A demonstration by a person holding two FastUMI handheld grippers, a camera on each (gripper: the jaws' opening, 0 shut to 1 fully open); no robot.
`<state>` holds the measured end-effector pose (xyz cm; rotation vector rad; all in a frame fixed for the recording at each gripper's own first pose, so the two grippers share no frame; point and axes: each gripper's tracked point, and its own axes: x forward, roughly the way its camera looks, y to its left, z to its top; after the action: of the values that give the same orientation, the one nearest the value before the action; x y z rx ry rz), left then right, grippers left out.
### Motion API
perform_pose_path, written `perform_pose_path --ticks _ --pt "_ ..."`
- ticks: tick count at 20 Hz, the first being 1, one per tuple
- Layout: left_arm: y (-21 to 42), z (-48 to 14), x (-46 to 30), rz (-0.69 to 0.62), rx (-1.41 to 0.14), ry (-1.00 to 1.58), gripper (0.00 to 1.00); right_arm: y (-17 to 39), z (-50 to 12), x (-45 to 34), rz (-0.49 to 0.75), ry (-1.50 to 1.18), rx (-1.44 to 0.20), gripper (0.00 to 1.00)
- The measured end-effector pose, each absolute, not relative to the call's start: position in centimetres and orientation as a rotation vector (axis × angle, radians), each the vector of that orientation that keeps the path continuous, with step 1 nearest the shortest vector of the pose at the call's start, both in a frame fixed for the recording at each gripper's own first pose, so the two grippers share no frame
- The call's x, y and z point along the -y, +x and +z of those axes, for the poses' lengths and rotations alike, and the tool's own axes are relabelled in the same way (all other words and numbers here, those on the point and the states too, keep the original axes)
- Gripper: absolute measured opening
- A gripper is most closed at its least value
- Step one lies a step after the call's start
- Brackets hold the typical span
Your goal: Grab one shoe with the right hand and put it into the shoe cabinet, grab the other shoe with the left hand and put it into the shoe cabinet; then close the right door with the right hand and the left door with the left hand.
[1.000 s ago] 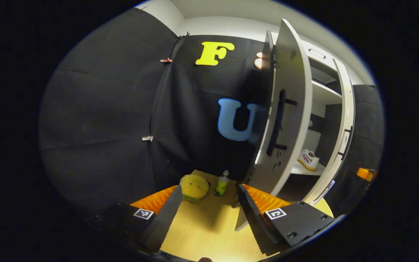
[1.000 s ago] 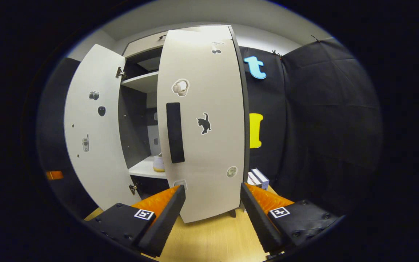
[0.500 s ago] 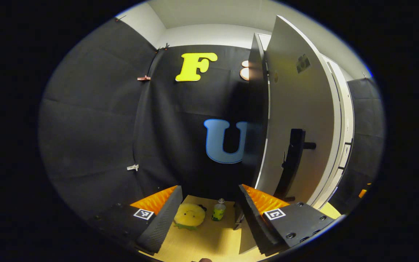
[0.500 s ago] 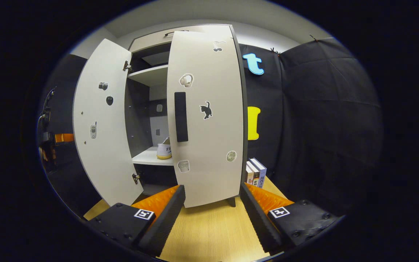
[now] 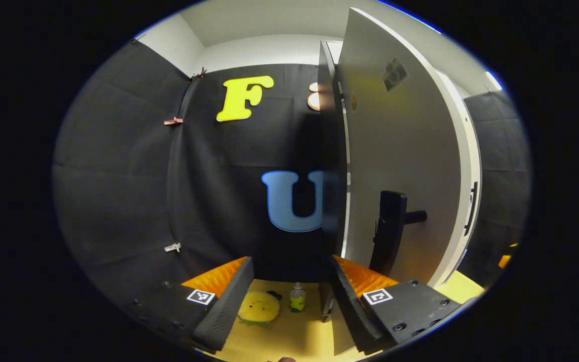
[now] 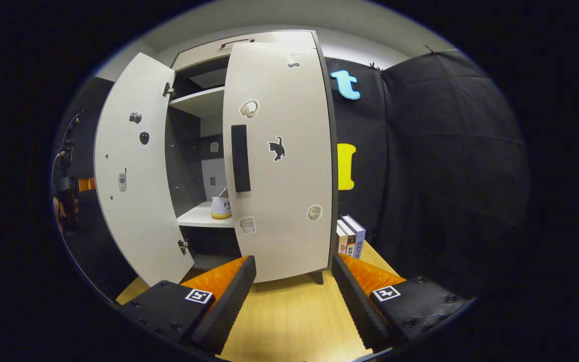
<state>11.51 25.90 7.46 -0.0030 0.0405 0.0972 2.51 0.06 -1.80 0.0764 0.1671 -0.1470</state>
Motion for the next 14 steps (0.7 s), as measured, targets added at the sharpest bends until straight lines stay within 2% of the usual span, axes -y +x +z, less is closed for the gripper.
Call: perform_pose_path --ticks 5,11,14 --pt "11.4 7.5 -21.1 0.049 -0.056 -0.007 0.93 3.2 -2.6 0.6 -0.141 0.068 -0.183 0.99" --pt "12.7 7.7 -16.5 0.175 -0.053 -0.046 0.92 3.8 -2.6 2.9 -0.121 0.099 -0.194 0.99" --pt "14.6 7.5 -11.6 0.113 -0.071 -0.074 0.93 4.4 -2.6 4.7 -0.095 0.077 -0.191 0.99"
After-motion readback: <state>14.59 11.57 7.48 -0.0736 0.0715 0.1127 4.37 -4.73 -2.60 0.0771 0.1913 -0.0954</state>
